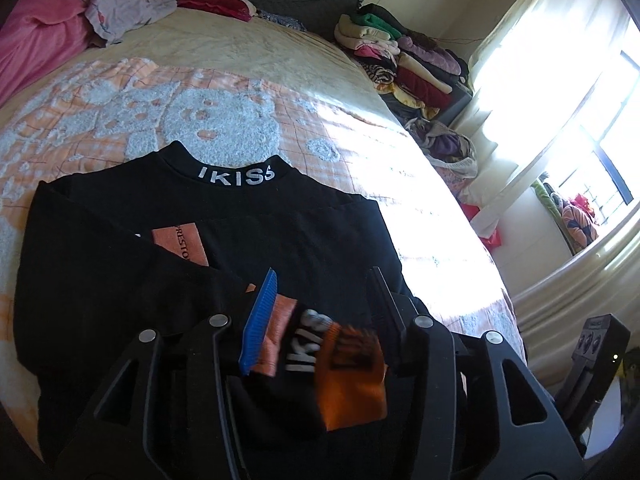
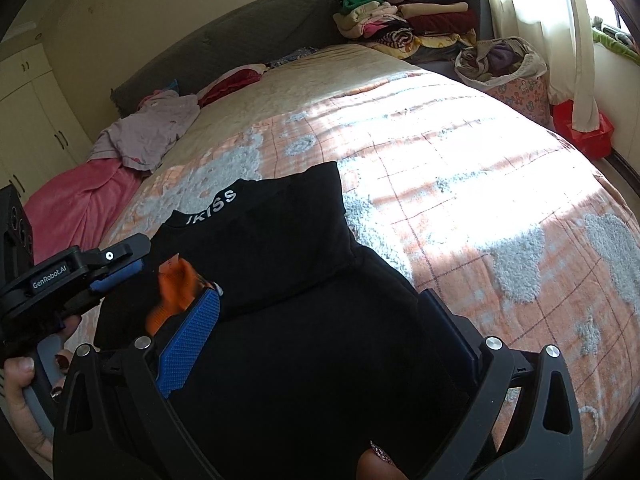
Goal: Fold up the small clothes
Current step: 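Carry the held sleeve across the sweatshirt front toward the right tool, then lay the sleeve on the front and open the left gripper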
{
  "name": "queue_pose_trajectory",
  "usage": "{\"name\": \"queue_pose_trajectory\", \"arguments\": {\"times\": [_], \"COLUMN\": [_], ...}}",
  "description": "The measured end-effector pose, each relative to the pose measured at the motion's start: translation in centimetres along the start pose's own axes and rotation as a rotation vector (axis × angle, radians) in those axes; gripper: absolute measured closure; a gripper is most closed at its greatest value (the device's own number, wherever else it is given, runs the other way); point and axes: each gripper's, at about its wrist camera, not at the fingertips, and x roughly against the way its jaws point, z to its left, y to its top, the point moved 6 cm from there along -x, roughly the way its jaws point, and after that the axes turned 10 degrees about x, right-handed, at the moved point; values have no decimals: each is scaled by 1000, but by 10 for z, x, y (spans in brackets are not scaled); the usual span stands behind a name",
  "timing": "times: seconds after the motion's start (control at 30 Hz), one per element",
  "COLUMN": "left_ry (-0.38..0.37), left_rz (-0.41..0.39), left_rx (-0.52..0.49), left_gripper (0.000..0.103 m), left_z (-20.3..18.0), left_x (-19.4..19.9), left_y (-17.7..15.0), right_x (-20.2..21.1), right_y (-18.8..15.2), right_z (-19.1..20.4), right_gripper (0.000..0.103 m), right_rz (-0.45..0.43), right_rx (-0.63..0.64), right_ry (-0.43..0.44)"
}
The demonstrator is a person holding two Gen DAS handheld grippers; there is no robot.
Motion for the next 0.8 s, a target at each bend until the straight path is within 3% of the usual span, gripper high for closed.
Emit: {"name": "queue_pose_trajectory", "arguments": {"times": [0.13,0.23,0.43,0.53,0.63,0.67,0.8], "left_ry": [-8,72,256,289,294,306,290], "left_rz": [-19,-65,-113,-134,-163,-172,-172], "left_rx": [21,14,29,46,72,79,145], "left_gripper": [49,38,28,27,18,18,17], "left_z": [8,23,65,78,87,91,110], "left_x": [9,18,26,34,46,50,59], "left_y": [8,17,35,42,48,49,52], "right_x": [-12,-22,-45,-56,-64,-67,-75], "right_y": [-5,-11,-22,-26,-25,-25,-25], "right_z": [18,30,53,56,55,55,56], "right_gripper": [4,4,5,5,5,7,36], "right_rz": [29,55,105,123,117,116,123], "right_rx": [25,36,66,43,25,24,34], "right_ry": [26,51,95,109,108,103,87]}}
